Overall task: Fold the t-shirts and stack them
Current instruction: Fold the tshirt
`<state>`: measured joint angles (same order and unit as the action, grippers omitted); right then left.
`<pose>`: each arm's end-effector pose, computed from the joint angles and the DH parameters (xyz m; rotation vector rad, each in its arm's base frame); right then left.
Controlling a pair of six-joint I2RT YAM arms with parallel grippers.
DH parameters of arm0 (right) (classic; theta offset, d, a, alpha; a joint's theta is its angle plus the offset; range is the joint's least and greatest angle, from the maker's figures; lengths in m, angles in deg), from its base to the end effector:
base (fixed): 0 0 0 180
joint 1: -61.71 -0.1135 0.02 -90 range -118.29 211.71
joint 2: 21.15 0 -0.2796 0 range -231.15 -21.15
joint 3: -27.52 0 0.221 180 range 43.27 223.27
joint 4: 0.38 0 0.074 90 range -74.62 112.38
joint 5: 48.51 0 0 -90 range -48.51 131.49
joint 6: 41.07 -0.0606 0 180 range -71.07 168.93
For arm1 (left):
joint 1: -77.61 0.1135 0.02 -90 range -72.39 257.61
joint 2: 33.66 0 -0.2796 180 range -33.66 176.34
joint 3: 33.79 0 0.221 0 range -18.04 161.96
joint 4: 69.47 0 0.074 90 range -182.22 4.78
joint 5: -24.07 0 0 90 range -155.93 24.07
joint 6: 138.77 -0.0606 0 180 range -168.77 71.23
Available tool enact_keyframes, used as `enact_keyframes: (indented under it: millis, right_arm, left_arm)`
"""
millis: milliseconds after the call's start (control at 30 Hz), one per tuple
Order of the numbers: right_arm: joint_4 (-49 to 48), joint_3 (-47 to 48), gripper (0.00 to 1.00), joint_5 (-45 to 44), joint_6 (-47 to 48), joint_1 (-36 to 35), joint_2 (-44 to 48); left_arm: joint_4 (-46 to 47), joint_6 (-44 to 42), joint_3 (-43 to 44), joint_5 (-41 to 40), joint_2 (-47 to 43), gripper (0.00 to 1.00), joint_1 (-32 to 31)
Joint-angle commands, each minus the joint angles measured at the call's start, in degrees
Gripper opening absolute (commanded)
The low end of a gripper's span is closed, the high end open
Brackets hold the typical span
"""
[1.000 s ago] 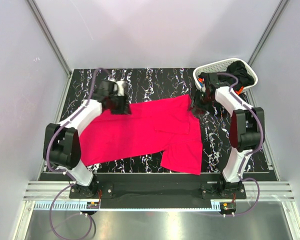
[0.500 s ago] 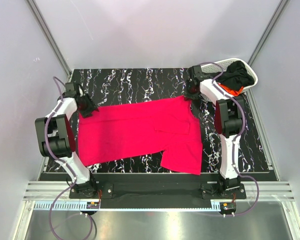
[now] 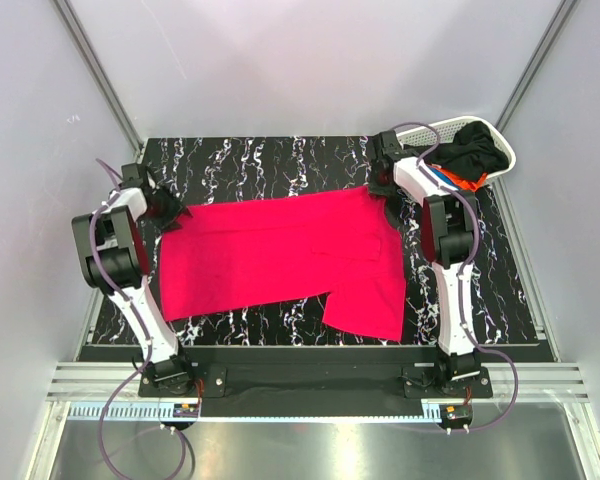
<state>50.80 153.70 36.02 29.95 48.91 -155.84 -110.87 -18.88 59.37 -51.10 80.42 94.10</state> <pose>0.4918 0.1058 0.1636 0.1742 2.6009 0.0735 0.3900 0.0993 0.1724 -0.9696 2.4802 -0.4205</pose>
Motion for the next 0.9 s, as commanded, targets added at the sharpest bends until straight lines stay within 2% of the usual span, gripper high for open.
enact_keyframes:
  millis: [0, 167, 300, 333, 467, 567, 633, 667, 767, 867]
  right_arm:
    - [2.5, 4.4, 0.27, -6.4, 2.8, 0.1, -5.2]
    - [9.8, 13.6, 0.36, -5.0, 4.1, 0.1, -9.0]
    - [14.7, 20.5, 0.46, -4.0, 2.0, -0.6, -6.5]
    - [15.8, 21.3, 0.54, -4.5, 1.8, -1.2, -5.6]
    - [23.6, 24.2, 0.58, -6.6, -1.1, -4.8, 0.6]
    - [25.9, 17.2, 0.61, -4.9, -1.2, -8.5, 7.8]
    - [25.4, 7.7, 0.62, -4.5, -1.4, -11.6, 15.5]
    - [23.1, -0.1, 0.62, -2.8, -1.8, -12.4, 18.4]
    - [21.1, -12.7, 0.62, 4.4, -4.6, -15.1, 28.8]
    - [16.0, -25.1, 0.62, 9.1, -8.7, -16.9, 39.4]
  left_arm:
    - [1.6, 1.0, 4.1, 2.4, 4.4, 0.53, 0.3]
    - [0.9, 0.8, 7.9, 7.6, 6.5, 0.53, 0.3]
    - [-1.5, -0.5, 6.3, 2.1, -0.5, 0.56, -0.5]
    - [-1.6, -0.4, 5.5, -0.6, -2.1, 0.57, -0.7]
    - [-4.4, -0.4, 2.1, -4.6, -9.0, 0.61, -2.2]
    - [-6.6, -2.6, -2.7, -8.2, -15.3, 0.63, -4.4]
    - [-8.1, -2.8, -8.6, -10.9, -21.4, 0.63, -5.3]
    - [-8.6, -1.7, -11.2, -11.7, -26.1, 0.62, -5.5]
    - [-11.1, 0.9, -20.8, -12.3, -34.0, 0.61, -5.5]
    - [-14.1, 4.2, -28.6, -16.8, -46.0, 0.59, -5.6]
